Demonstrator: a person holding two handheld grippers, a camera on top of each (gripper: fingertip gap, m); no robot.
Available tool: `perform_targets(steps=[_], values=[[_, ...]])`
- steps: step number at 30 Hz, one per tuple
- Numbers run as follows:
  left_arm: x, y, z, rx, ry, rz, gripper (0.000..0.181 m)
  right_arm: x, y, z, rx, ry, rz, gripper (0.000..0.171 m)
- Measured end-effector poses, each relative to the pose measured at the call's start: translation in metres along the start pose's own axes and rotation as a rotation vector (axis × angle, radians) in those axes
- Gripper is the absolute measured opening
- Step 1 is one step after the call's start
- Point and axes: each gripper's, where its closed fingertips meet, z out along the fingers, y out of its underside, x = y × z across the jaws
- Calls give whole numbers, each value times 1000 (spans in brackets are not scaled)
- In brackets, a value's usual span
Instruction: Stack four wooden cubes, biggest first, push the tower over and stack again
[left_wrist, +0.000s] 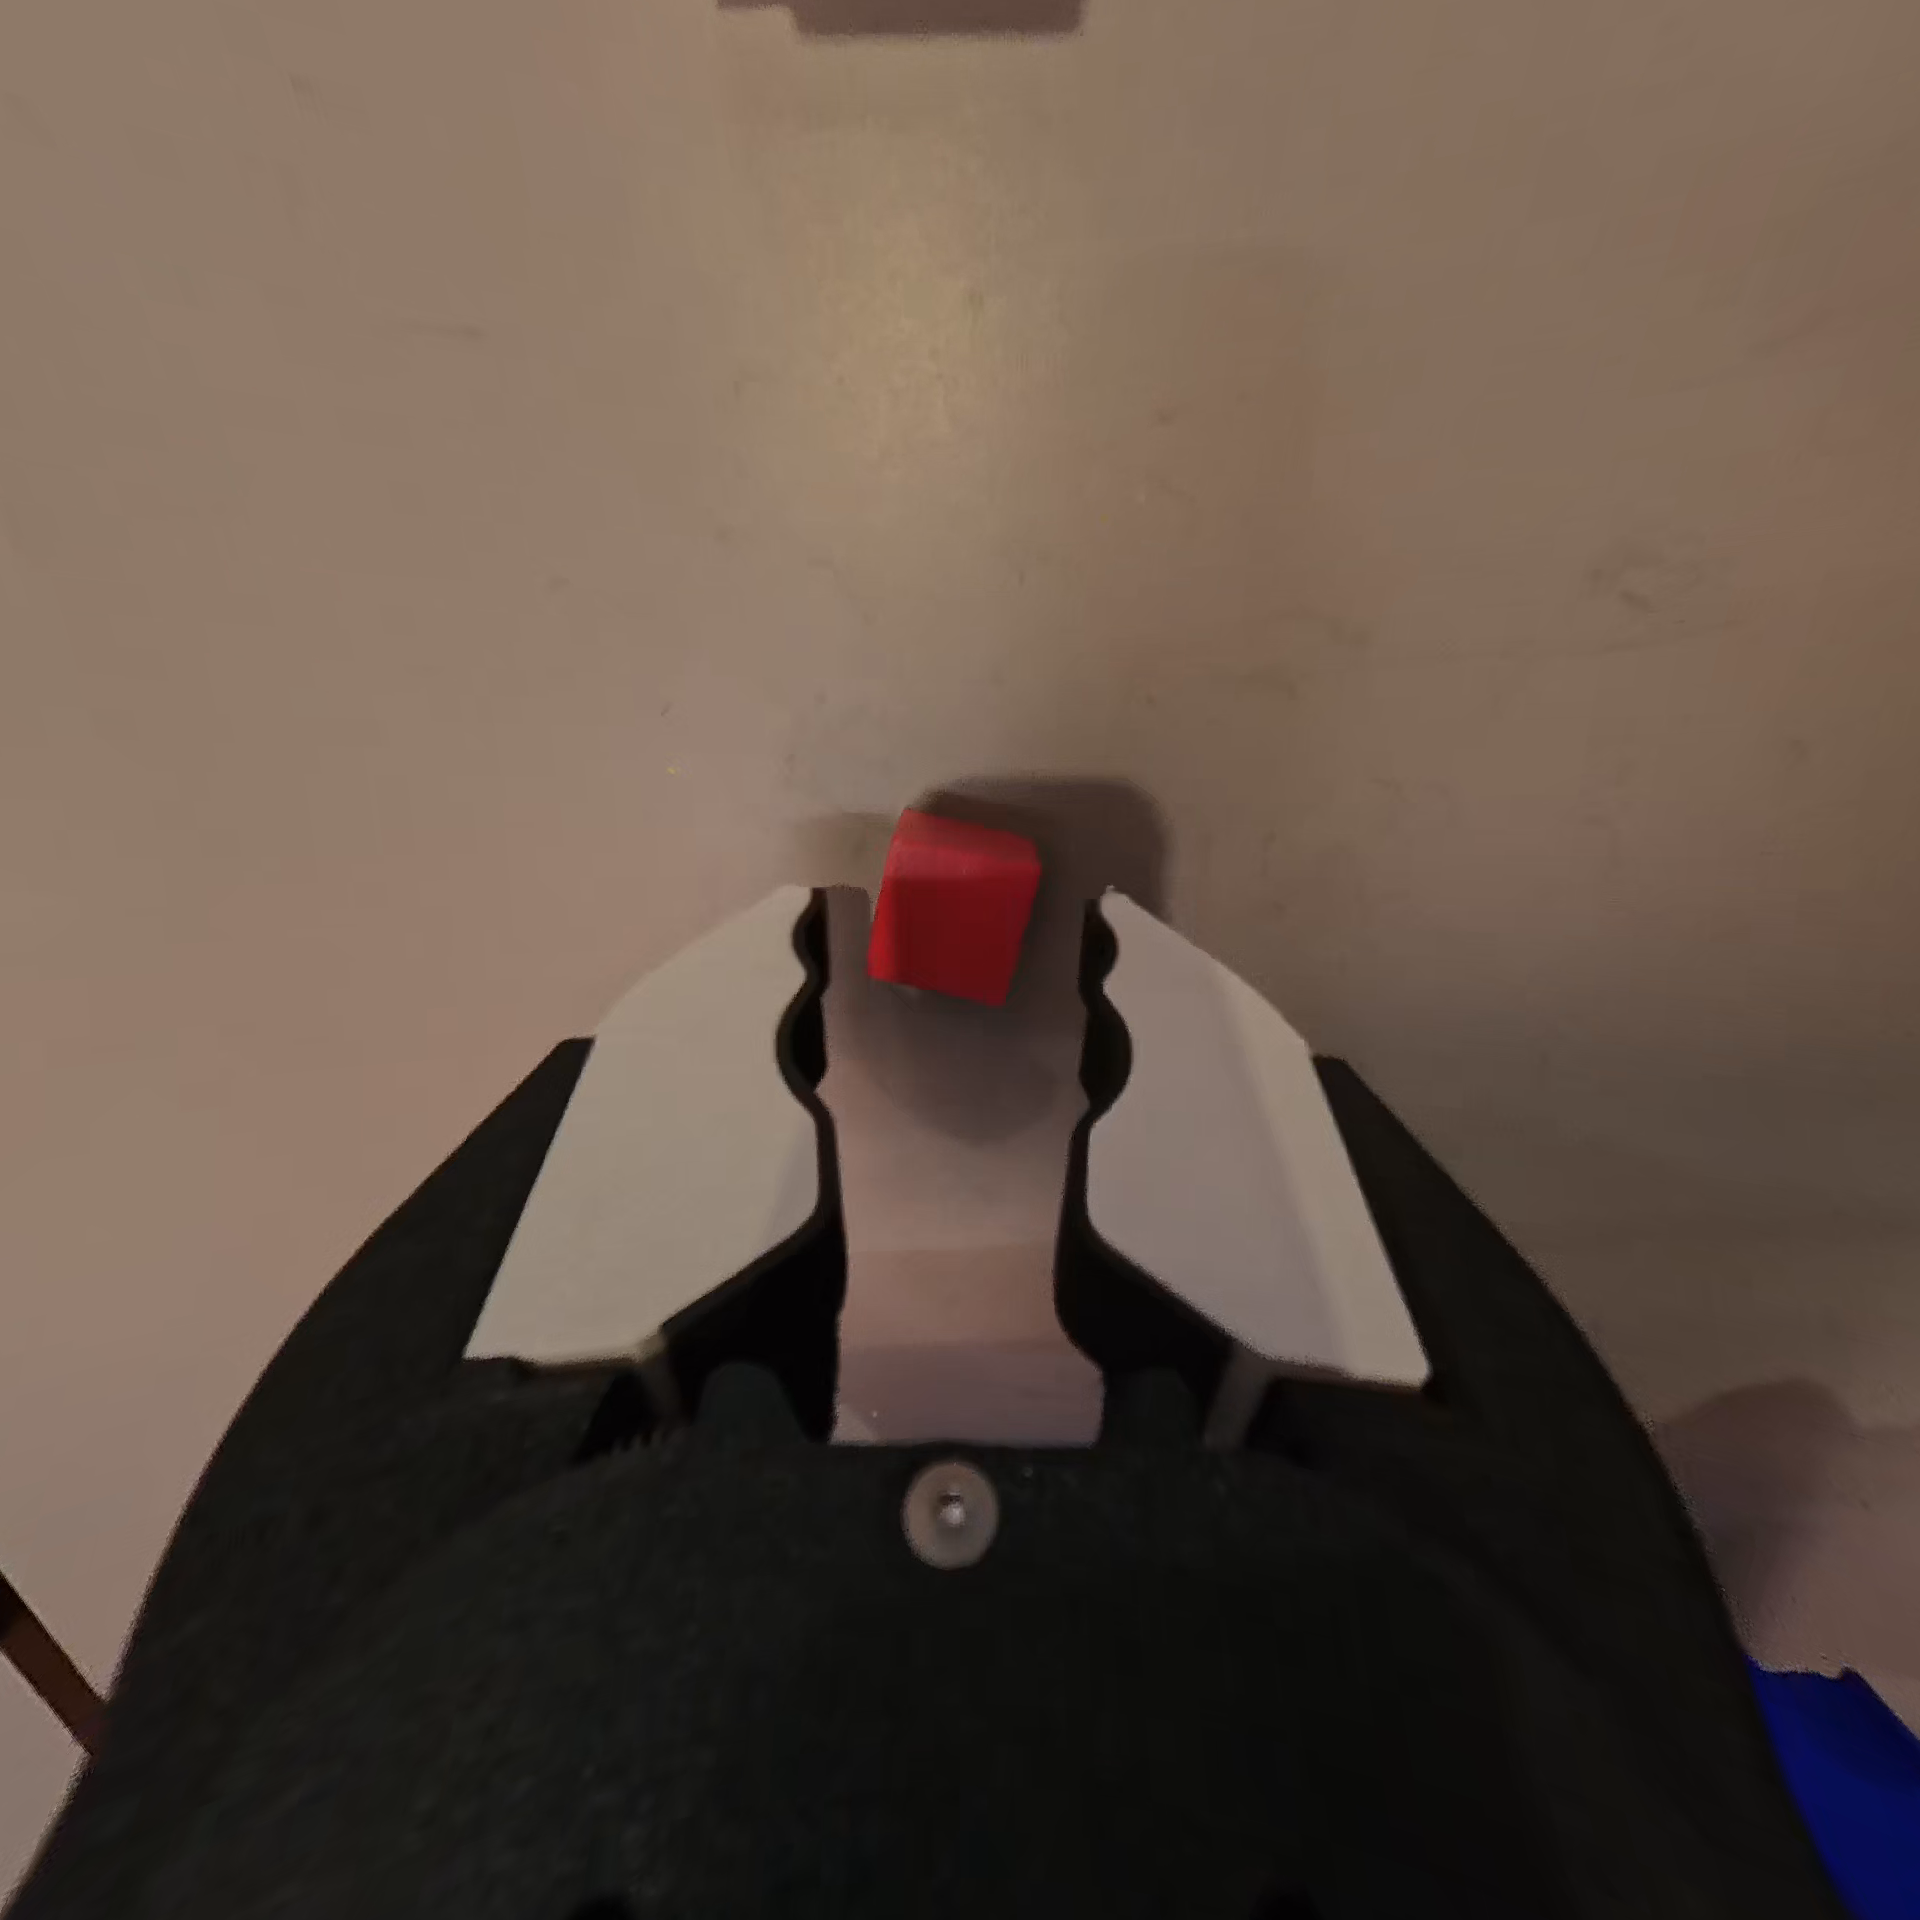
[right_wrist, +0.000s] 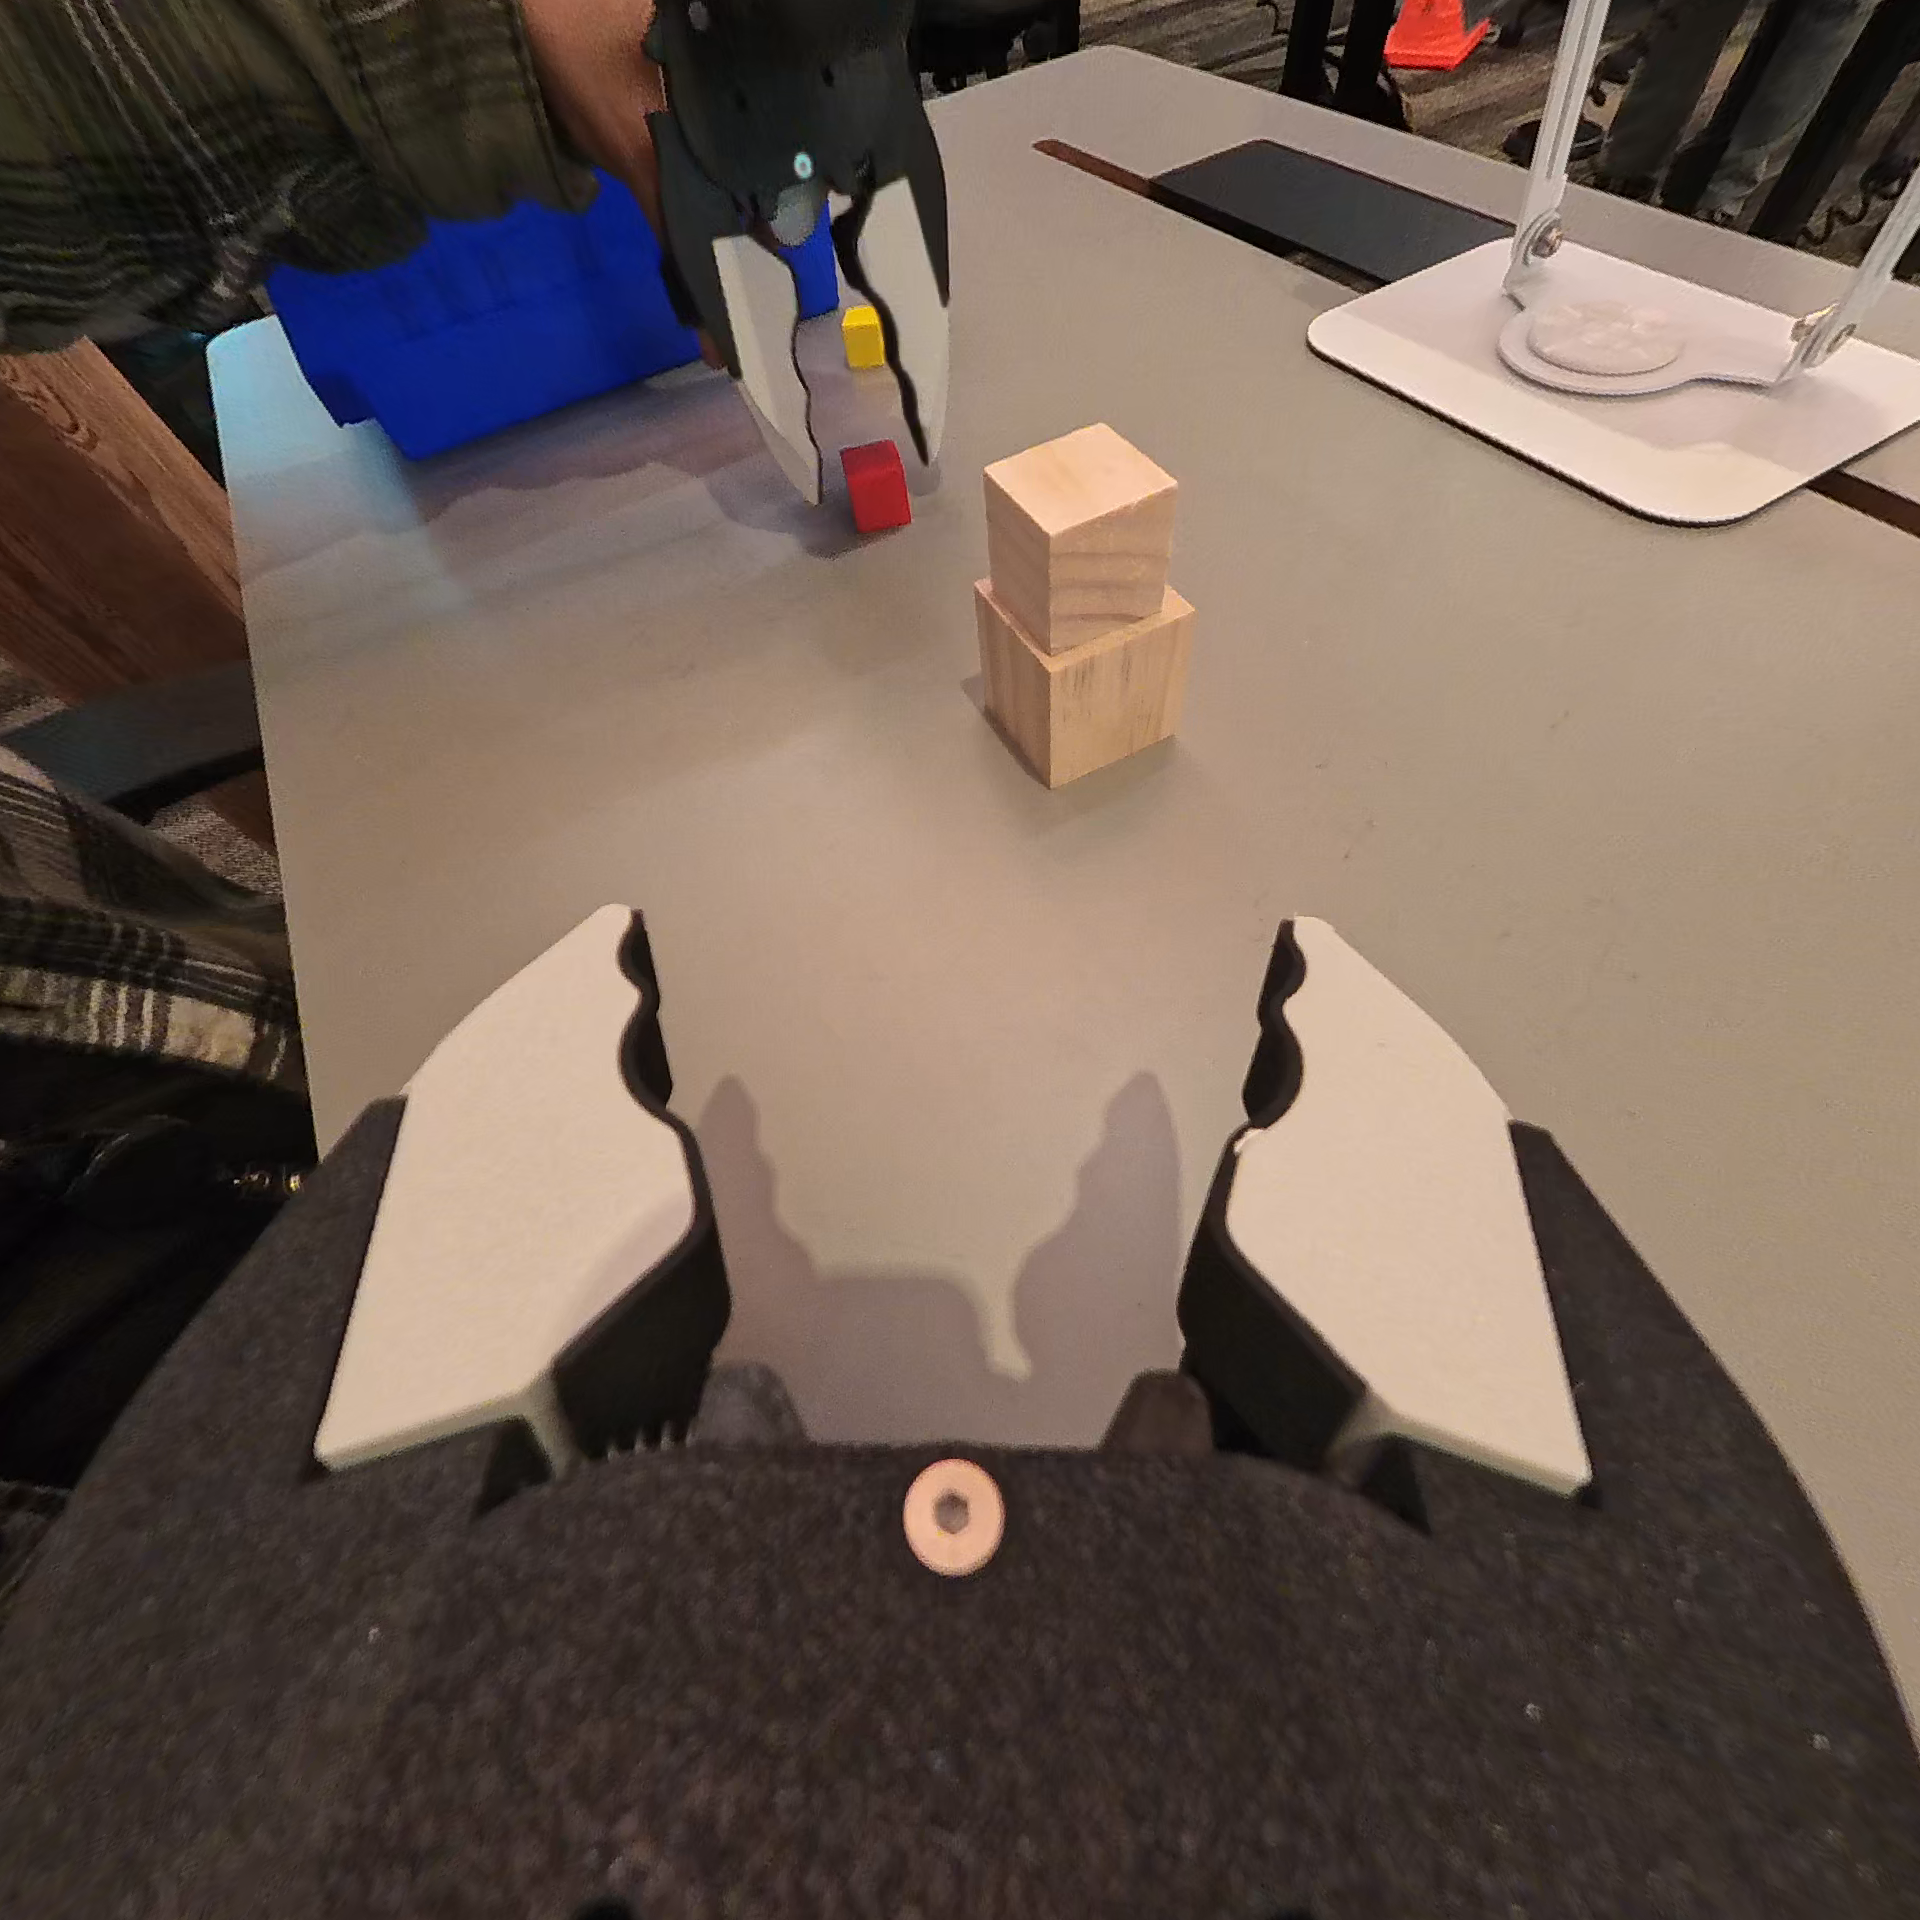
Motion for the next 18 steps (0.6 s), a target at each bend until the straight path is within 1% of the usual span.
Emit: perform_targets(steps=[2, 4, 6, 10, 12, 15, 18], values=[[1, 2, 4, -13, 4, 12, 28, 1, 0, 0, -1, 3, 1, 109], [2, 1, 5, -11, 22, 7, 27, 1, 0, 0, 2, 4, 3, 109], [3, -6, 1, 27, 42, -44, 27, 2, -1, -1, 4, 8, 4, 109], [-3, -40, -27, 159, 53, -169, 27, 3, -1, -2, 6, 10, 9, 108], [-6, -61, -46, 193, 42, -207, 27, 3, 0, -1, 2, 8, 13, 108], [-8, -91, -69, 170, 8, -199, 27, 1, 2, 1, -11, 1, 12, 108], [-6, -121, -84, 120, -13, -174, 27, 0, 3, 2, -15, -1, 9, 107]])
